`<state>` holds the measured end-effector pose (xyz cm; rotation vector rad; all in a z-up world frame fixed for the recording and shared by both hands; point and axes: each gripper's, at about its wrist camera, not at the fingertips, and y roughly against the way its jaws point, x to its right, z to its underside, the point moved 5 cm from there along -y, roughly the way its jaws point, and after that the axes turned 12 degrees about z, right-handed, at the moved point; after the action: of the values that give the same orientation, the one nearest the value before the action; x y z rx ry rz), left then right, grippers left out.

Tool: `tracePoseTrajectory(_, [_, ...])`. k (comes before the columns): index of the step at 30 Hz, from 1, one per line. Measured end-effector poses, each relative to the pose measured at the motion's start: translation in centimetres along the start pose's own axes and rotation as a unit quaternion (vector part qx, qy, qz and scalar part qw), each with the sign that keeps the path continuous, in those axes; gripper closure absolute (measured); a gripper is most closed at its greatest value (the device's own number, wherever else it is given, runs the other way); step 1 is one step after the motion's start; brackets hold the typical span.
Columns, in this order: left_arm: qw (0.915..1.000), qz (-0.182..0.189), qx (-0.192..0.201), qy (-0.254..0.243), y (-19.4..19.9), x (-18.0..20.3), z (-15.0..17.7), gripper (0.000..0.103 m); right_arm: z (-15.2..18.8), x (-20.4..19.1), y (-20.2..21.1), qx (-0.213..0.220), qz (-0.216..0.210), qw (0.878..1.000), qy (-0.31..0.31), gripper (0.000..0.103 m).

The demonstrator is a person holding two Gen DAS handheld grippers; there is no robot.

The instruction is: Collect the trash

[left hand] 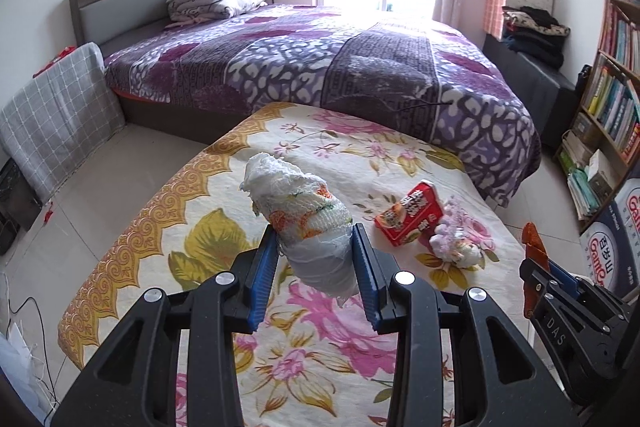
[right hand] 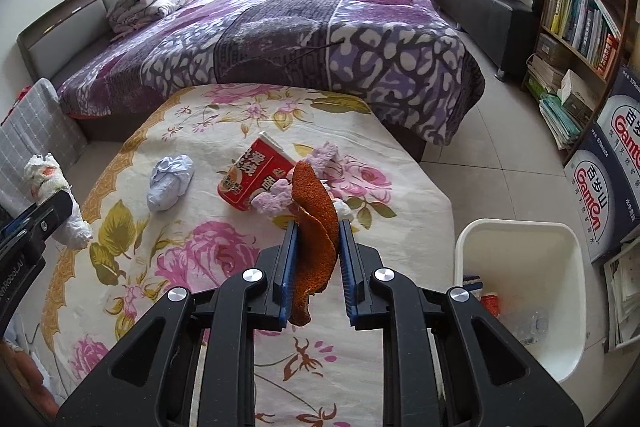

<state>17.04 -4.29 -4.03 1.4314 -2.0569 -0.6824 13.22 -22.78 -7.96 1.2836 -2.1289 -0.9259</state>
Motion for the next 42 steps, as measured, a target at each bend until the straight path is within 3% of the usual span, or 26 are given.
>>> tracePoseTrajectory(12, [0.9987, 0.029, -0.006, -0.042, -1.5, 5.4, 0.6, 0.066, -0.4, 6.7, -0.6, -0.019, 0.046, 0.997, -0.051, 0.084])
tracePoseTrajectory(22, [0.9934, 0.074, -0.024, -0.084, -2.8, 11.0, 2.4, 0.066, -0.1, 15.9, -1.8, -0.058, 0.111, 0.984, -0.128, 0.081])
tracePoseTrajectory(27, [0.9881, 0.109, -0.038, -0.102, -3.5, 14.5, 3.5, 0.066, 0.2, 20.7, -1.7, -0.062, 0.142, 0.974, -0.165, 0.056])
tracePoseTrajectory(36, [0.9713, 0.181, -0.071, -0.137, -4.6, 21.3, 6.1, 0.066, 1.1, 27.3, -1.0, -0.066, 0.164, 0.959, -0.223, 0.036])
tracePoseTrajectory(42, [0.9529, 0.244, -0.107, -0.145, -5.3, 25.5, 8.3, 0.065, 1.6, 30.1, -0.6, -0.071, 0.165, 0.951, -0.251, 0.029])
